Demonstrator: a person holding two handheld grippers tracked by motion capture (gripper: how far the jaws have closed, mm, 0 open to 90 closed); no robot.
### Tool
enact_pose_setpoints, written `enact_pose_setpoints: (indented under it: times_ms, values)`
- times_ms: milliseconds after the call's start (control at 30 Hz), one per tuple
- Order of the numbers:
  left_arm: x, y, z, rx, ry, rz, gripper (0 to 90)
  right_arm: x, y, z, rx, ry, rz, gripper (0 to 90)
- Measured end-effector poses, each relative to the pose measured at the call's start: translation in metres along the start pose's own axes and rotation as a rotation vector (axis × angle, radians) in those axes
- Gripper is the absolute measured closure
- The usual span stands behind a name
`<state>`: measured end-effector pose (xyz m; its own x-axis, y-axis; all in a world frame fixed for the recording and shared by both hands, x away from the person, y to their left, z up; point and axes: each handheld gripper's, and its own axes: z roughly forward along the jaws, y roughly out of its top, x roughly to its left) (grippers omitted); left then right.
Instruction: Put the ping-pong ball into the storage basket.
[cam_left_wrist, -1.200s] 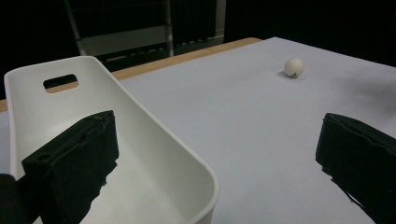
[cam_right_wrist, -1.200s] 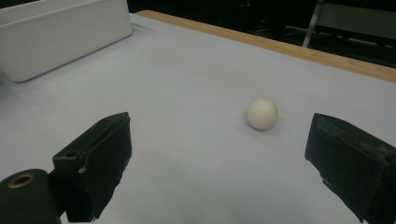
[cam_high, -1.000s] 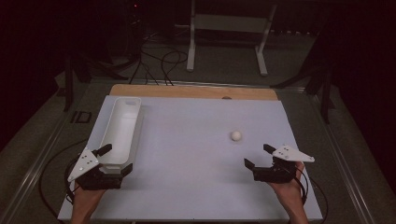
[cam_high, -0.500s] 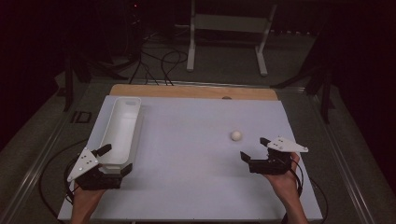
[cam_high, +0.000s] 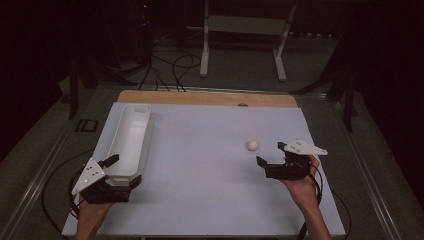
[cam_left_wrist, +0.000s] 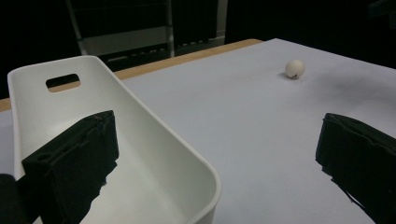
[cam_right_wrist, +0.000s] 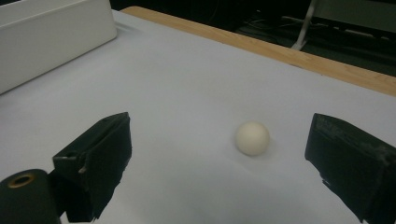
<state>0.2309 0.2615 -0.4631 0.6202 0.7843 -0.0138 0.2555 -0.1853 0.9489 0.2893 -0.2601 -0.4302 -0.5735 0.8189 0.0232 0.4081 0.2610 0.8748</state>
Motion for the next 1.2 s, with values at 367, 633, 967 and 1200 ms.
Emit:
enact_pose_setpoints:
  times_ms: [367, 633, 967, 1200]
  values:
    - [0.0, 0.0, 0.0, 0.003, -0.001, 0.0, 0.0, -0.004, 0.009, 0.003, 0.007, -0.013, -0.005, 6.9]
    - [0.0, -0.001, 0.0, 0.007, -0.002, -0.003, 0.0, -0.006, 0.014, 0.006, 0.009, -0.02, -0.01, 6.9]
    - [0.001, -0.001, 0.0, 0.006, -0.001, -0.005, 0.0, -0.011, 0.022, 0.011, 0.016, -0.027, -0.012, 6.9]
    - [0.001, -0.001, 0.0, 0.005, -0.002, -0.006, 0.0, -0.015, 0.027, 0.015, 0.022, -0.031, -0.009, 6.9]
